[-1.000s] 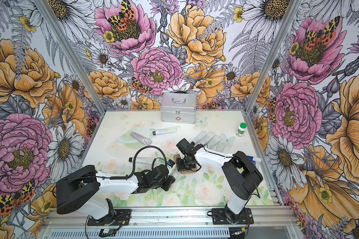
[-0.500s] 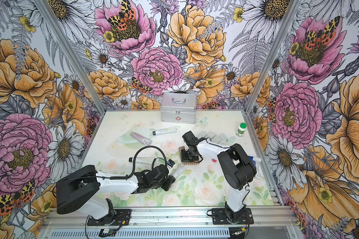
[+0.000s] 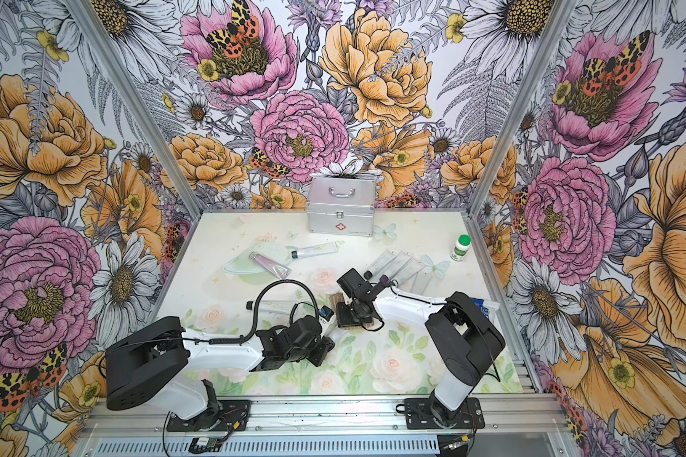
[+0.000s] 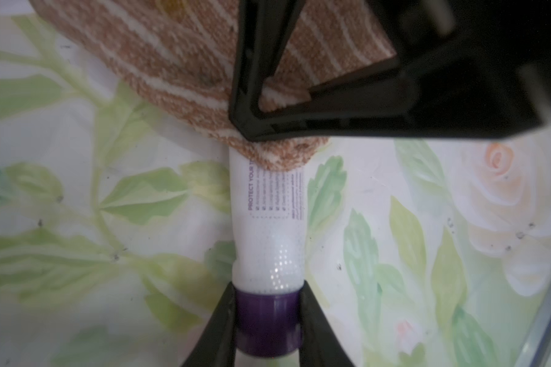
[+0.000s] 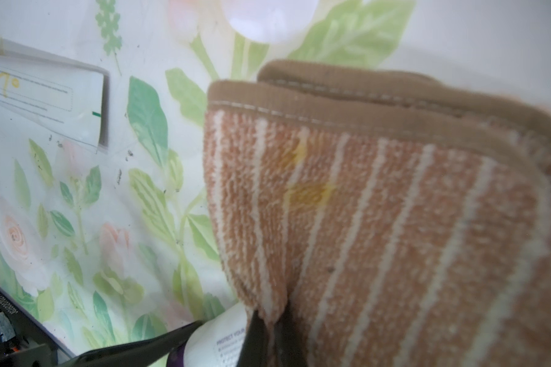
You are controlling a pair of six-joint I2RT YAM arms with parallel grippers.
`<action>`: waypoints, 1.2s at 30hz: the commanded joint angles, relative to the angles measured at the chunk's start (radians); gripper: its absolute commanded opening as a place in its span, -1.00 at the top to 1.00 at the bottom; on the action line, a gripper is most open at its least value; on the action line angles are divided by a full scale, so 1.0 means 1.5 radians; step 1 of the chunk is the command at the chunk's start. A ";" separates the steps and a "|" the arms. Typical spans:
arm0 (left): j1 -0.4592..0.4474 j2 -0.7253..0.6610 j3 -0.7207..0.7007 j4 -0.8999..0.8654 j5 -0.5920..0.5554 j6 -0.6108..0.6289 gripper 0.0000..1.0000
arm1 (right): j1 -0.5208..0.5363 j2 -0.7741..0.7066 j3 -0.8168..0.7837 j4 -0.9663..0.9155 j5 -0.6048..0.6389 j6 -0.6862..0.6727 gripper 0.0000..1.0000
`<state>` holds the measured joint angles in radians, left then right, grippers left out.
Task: Wipe the surface of the toothpaste tube
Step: Wipe the dirt from the toothpaste tube.
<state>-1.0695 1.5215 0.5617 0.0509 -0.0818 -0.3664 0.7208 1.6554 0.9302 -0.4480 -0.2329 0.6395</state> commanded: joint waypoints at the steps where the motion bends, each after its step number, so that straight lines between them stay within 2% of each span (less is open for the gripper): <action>1: 0.008 -0.003 -0.012 -0.022 -0.009 0.000 0.49 | 0.001 0.018 -0.032 -0.056 -0.013 0.004 1.00; 6: 0.008 -0.008 -0.014 -0.022 -0.009 -0.001 0.49 | -0.071 0.059 -0.007 -0.099 0.063 -0.056 1.00; 12: 0.008 -0.013 -0.019 -0.022 -0.010 -0.004 0.49 | -0.125 0.089 0.020 -0.111 0.097 -0.088 1.00; 20: 0.008 -0.010 -0.016 -0.023 -0.009 -0.003 0.49 | -0.059 0.061 0.027 -0.107 0.018 -0.058 1.00; 28: 0.008 -0.008 -0.016 -0.022 -0.010 -0.003 0.49 | 0.016 -0.003 -0.019 -0.073 -0.035 0.008 1.00; 32: 0.009 -0.008 -0.015 -0.022 -0.012 -0.001 0.49 | 0.024 -0.008 -0.041 -0.068 -0.027 0.013 1.00; 36: 0.010 -0.006 -0.014 -0.022 -0.010 -0.001 0.49 | -0.004 0.024 -0.038 -0.087 0.029 -0.019 1.00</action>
<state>-1.0695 1.5173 0.5606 0.0456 -0.0792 -0.3664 0.7315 1.6306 0.9115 -0.4625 -0.2283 0.6296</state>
